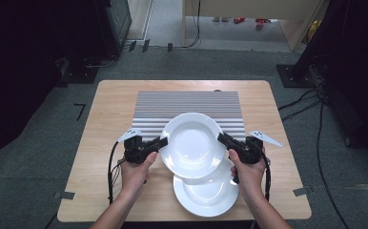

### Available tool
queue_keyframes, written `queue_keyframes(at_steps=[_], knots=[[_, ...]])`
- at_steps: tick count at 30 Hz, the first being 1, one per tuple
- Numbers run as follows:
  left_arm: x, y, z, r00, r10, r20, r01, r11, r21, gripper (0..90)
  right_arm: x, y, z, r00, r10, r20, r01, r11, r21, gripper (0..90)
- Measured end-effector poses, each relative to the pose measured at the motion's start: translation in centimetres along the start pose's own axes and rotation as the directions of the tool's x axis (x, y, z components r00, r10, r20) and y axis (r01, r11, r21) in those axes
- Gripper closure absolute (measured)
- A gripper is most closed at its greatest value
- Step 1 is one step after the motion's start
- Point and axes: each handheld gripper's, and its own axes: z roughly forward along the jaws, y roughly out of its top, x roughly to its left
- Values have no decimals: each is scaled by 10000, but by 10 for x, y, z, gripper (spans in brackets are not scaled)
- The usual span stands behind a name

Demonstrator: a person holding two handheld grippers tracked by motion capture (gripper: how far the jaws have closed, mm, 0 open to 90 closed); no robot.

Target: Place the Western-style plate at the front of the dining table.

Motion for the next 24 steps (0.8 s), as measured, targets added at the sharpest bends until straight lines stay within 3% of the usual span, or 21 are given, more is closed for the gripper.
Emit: queue_keyframes(at_steps=[10, 16, 24], knots=[[6, 15, 10, 9999, -84, -75, 84, 10000, -6, 759, -2, 14, 13, 9998, -108, 153, 110, 9999, -71, 773], [10, 23, 19, 9994, 1, -337, 0, 10000, 4, 750, -3, 23, 23, 9995, -105, 283, 110, 9998, -170, 769], [22, 32, 29, 9987, -321, -392, 321, 9995, -12, 745, -6, 35, 39, 9994, -36, 348, 40, 9999, -102, 774]])
